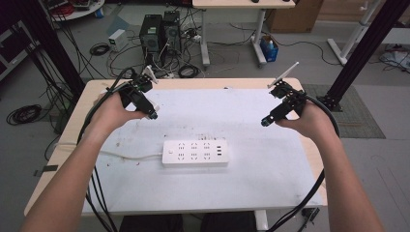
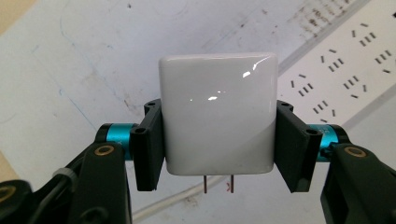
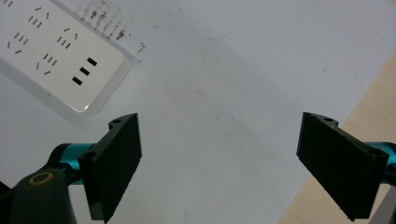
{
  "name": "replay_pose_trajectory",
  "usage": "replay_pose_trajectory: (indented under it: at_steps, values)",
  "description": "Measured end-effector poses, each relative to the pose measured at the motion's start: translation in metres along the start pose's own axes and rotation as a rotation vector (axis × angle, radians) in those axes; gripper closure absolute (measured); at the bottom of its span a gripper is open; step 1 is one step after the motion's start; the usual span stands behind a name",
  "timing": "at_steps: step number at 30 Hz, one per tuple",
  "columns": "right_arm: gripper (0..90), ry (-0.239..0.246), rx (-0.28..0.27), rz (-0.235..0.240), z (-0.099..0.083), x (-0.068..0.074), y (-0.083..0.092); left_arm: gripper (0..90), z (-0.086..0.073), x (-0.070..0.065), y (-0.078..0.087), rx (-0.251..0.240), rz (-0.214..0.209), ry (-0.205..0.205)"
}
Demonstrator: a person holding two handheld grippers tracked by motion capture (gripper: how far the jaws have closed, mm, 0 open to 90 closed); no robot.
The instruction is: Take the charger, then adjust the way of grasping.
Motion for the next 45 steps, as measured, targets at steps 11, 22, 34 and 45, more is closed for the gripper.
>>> replay_pose_trajectory:
  at_steps: [11, 22, 34, 45]
  values:
    - [13.5, -0.018, 0.005, -0.006, 0.003, 0.002, 0.006, 42.2, 0.002, -0.012, 0.006, -0.001, -0.026, -0.071]
    - [13.5, -0.088, 0.012, 0.045, 0.009, 0.011, 0.013, 42.3, 0.019, -0.054, -0.007, 0.011, -0.199, -0.351]
    - [13.5, -0.235, 0.012, 0.115, 0.008, 0.013, 0.02, 42.5, 0.042, -0.095, -0.016, -0.126, -0.319, -0.643]
    - [13.5, -0.424, -0.041, 0.447, 0.015, 0.031, 0.028, 42.5, 0.053, -0.118, -0.031, -0.2, -0.343, -0.782]
Point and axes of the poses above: each handheld gripper's, and its own axes: y roughly backward along the jaws, z roughly out of its top, x roughly to its left, the point moved 6 cm from there along -y, roughly forward along the jaws, and after that the axes turned 14 degrees about -z, right-handed, at the moved point
